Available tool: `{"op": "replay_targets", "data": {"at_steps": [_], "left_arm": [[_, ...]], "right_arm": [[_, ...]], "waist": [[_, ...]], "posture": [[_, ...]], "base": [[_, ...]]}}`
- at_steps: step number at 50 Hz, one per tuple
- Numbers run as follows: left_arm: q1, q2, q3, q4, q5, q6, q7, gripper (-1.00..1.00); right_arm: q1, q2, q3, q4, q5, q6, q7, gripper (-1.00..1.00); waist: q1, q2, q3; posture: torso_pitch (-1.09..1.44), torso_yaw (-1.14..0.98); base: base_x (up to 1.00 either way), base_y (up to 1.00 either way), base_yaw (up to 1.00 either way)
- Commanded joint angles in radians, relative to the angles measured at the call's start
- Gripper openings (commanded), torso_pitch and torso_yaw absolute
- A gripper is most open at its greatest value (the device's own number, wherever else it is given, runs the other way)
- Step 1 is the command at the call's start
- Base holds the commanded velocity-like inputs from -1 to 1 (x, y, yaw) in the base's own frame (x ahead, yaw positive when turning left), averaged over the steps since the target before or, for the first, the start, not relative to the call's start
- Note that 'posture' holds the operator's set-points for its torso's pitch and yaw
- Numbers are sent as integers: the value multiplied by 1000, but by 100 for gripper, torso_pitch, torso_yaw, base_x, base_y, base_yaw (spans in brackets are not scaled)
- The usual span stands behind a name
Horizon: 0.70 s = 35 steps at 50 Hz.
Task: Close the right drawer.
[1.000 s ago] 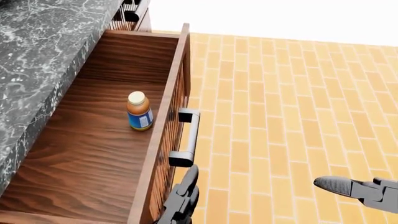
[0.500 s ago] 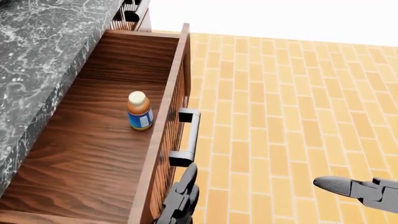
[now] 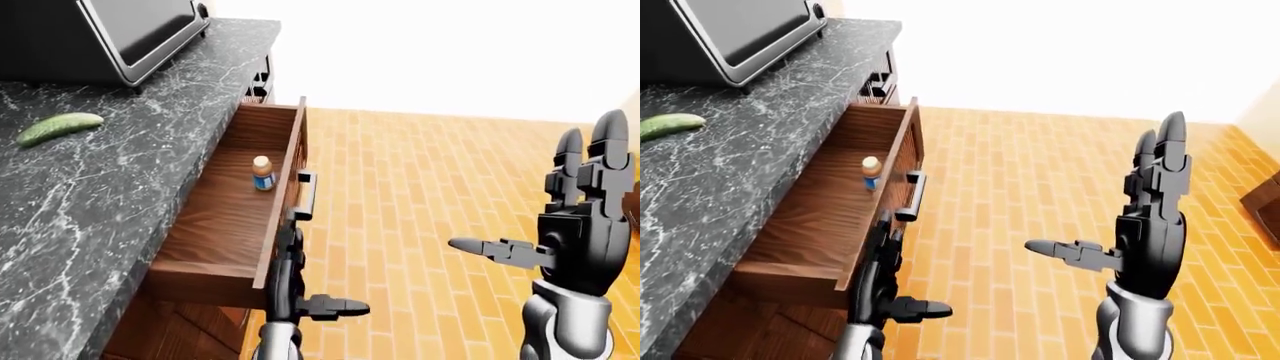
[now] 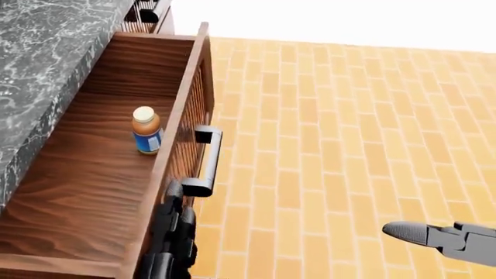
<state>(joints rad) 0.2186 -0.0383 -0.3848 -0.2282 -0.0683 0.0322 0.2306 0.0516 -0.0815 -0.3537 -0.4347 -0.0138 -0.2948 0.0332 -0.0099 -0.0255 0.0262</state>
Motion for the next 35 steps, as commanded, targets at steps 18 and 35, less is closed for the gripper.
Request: {"op": "replay_targets", "data": {"at_steps": [18,35], "left_arm": [[-26,2,108,-55,1,-65,104,100],[-78,-17,193,-24,-7,-44,114,100]], "right_arm": [[-14,-12,-13,-29,3,-31,-10,100],[-14,-12,-13,-26,2,-34,-11,100]], "waist": [[8,4,-13],[8,1,-25]], "posture": [[0,0],[0,0]], "base": [[0,0,0],[0,0,0]]}}
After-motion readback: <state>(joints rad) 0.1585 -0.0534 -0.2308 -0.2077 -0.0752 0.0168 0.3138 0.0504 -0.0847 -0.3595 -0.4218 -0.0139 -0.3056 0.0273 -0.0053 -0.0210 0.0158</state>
